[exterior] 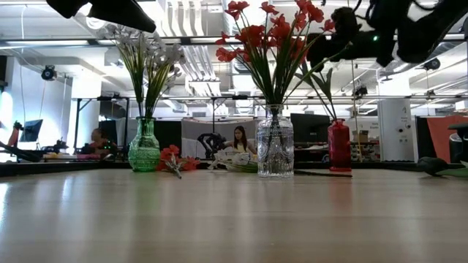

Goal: Sort flowers into vase by color
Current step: Put the left black flower into the red vase

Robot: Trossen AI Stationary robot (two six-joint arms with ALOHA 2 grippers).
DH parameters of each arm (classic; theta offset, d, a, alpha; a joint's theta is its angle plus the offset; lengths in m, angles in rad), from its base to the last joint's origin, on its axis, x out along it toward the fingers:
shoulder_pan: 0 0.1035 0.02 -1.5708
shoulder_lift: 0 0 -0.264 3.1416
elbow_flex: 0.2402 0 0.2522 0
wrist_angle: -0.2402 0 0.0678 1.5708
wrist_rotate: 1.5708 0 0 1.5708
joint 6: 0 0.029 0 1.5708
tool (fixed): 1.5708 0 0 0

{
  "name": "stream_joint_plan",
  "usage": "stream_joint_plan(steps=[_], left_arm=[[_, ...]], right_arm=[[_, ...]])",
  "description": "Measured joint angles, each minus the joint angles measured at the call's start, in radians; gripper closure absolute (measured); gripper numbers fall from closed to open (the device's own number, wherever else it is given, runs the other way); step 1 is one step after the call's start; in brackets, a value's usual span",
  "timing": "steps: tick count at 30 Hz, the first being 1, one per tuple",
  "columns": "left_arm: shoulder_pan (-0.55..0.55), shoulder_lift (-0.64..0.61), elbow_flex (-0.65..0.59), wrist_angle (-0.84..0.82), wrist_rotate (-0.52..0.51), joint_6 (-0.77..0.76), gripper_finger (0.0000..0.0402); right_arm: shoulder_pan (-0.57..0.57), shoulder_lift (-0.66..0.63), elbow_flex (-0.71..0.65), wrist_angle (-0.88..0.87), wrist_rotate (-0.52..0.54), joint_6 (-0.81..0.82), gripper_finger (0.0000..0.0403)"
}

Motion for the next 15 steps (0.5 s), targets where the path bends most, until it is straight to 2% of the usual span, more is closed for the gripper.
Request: stream_joint_plan(steps=[4, 6, 10, 15], left_arm=[[0.0, 0.0, 0.0, -0.001, 0.0, 0.0, 0.0265], [0.0, 0.0, 0.0, -0.002, 0.0, 0.003, 0.0265], [0.0, 0.0, 0.0, -0.002, 0.0, 0.011, 0.0265], [0.0, 0.0, 0.0, -0.001, 0.0, 0.011, 0.0265]], right_arm=[[0.035, -0.103, 0.016, -0.152, 0.079, 0.037, 0.0284], [0.044, -0.143, 0.05, -0.261, 0.081, 0.092, 0.0282], [0.058, -0.171, 0.17, -0.519, 0.081, 0.173, 0.0277], [0.059, -0.146, 0.377, -0.877, 0.082, 0.26, 0.0258]])
